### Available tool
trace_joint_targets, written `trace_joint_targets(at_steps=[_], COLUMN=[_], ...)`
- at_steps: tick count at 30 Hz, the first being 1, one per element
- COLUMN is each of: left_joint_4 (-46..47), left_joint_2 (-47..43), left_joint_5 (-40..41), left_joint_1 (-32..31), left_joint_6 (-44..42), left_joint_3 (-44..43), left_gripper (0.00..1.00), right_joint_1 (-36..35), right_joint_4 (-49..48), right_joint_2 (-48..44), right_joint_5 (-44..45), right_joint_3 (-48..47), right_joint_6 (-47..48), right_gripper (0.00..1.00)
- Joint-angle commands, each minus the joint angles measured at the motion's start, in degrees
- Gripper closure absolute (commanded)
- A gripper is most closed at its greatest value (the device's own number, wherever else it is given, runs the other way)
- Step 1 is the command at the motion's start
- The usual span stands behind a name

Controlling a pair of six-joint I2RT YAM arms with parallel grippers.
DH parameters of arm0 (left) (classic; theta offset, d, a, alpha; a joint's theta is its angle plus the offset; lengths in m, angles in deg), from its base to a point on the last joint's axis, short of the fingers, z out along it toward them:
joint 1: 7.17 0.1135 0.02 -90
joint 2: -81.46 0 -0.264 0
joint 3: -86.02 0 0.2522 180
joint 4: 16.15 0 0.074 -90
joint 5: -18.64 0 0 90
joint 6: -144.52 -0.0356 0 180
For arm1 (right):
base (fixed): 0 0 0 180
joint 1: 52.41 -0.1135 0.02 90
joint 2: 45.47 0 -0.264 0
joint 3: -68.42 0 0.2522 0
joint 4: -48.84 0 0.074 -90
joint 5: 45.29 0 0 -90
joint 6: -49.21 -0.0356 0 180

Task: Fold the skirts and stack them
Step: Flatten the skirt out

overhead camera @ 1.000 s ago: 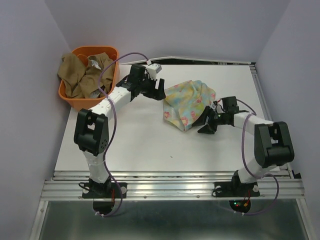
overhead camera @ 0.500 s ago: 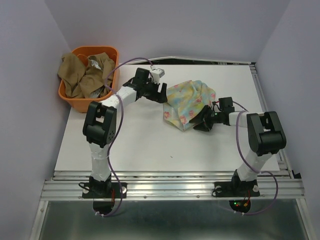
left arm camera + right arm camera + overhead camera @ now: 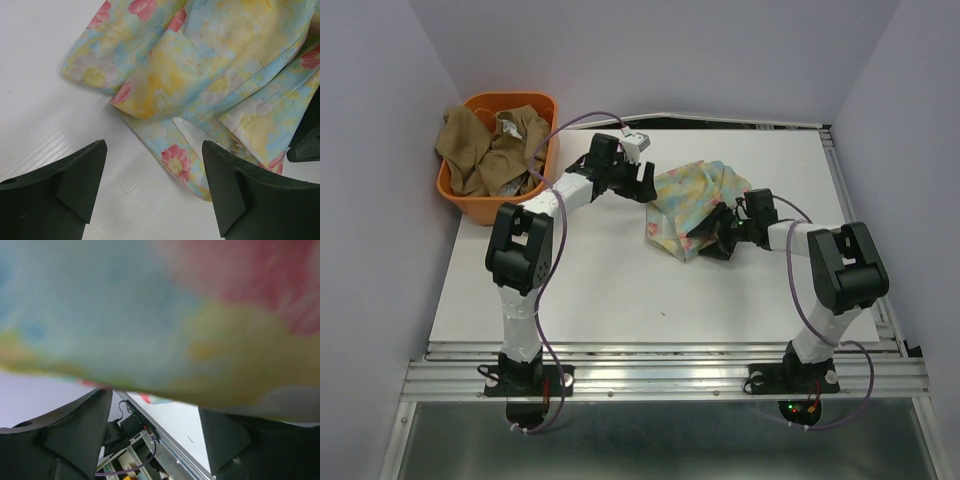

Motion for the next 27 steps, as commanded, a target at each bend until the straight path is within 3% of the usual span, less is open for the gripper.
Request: trace_joint_targets(at_steps=[1, 4, 6, 7, 8, 10, 15, 18, 24, 27], left_joint_4=[2.4, 2.31, 1.79, 1.61, 1.61, 1.61, 1.7, 1.87, 10.39, 7.6], left_joint_2=[-2.06, -1.88, -1.88, -1.88, -1.88, -1.18, 1.54, 2.16, -6.08, -7.42], left_joint_5=[0.47, 0.57, -1.27, -2.32, -3.2, -3.91, -3.21, -3.3, -8.04, -9.01], left_joint_1=[0.02, 0.02, 0.02, 0.02, 0.02, -0.07, 0.02, 0.28, 3.62, 4.24], left_joint_6=[0.18, -0.34, -1.04, -1.22, -1.4, -0.96, 2.01, 3.08, 4.06, 3.7], left_joint_3=[-1.0, -1.53, -2.06, -2.24, -2.41, -3.02, -5.49, -5.93, 4.77, 5.41], left_gripper=[0.12, 0.15, 0.15, 0.15, 0.15, 0.15, 0.14, 0.14, 0.14, 0.14], right_joint_1=[-1.34, -1.34, -1.34, -1.34, -1.34, -1.34, -1.34, -0.11, 2.08, 2.7], right_joint_4=[1.41, 2.38, 5.26, 6.25, 7.13, 9.23, 13.37, 18.28, 21.55, 24.62], right_joint_2=[2.58, 2.85, 1.1, 0.48, -0.22, -2.5, -6.99, -9.54, -13.58, -13.59], right_joint_5=[3.53, 3.1, 2.22, 2.22, 1.35, -0.41, -4.01, -7.53, -12.37, -13.95], right_joint_3=[-4.0, -4.97, -5.85, -6.2, -6.55, -6.64, -7.34, -12.33, -22.54, -27.28], right_joint_6=[0.68, 2.69, 5.06, 5.95, 6.83, 9.8, 17.02, 21.07, 24.68, 27.83], right_gripper=[0.33, 0.52, 0.79, 0.8, 0.9, 0.99, 0.99, 0.99, 0.99, 0.99])
